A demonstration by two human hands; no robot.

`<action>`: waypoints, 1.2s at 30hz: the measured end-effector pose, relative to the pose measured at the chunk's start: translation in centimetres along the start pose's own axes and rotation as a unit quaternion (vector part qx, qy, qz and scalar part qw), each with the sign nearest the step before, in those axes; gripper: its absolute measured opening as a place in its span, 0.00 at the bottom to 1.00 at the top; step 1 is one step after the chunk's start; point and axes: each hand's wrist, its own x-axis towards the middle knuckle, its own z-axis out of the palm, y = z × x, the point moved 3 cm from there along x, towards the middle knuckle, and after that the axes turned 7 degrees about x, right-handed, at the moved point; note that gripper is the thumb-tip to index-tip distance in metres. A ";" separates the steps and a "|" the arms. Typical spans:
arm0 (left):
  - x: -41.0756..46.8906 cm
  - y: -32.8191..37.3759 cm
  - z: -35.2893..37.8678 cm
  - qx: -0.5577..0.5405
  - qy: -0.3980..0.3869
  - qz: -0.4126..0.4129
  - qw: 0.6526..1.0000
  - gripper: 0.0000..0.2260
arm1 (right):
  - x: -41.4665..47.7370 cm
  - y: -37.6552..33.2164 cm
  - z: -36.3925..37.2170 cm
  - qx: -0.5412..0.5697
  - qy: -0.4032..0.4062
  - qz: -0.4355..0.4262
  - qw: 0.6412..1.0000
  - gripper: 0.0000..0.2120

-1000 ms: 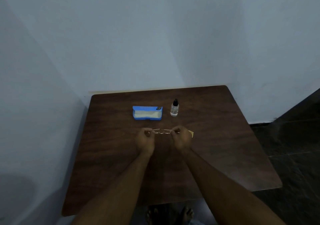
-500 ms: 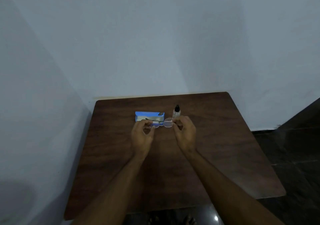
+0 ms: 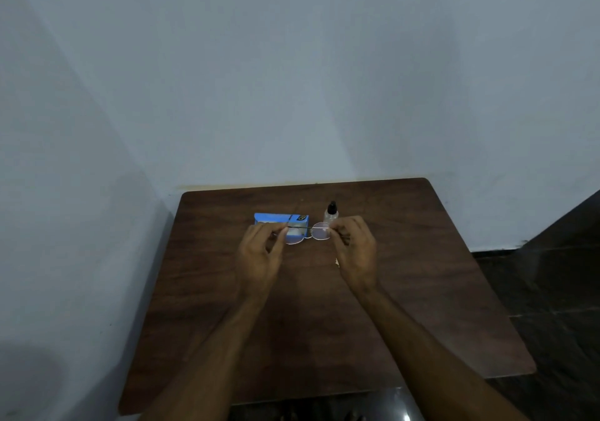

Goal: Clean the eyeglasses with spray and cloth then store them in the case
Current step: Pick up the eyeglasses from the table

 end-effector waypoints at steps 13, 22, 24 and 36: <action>0.4 1.7 -1.4 -0.087 0.031 -0.035 0.995 0.05 | 0.3 -1.2 -0.9 -0.087 -0.058 -0.100 0.989 0.04; 1.6 2.2 -2.9 -0.123 0.057 -0.030 0.990 0.03 | 1.6 -3.5 -2.0 0.002 -0.004 -0.082 0.997 0.03; 1.9 2.1 -3.1 -0.141 0.048 -0.053 0.987 0.04 | 1.9 -4.3 -2.5 0.050 0.023 -0.052 0.997 0.03; 4.2 1.9 -3.9 -0.337 0.002 -0.203 0.919 0.09 | 3.6 -8.1 -4.2 0.284 -0.005 0.118 0.952 0.01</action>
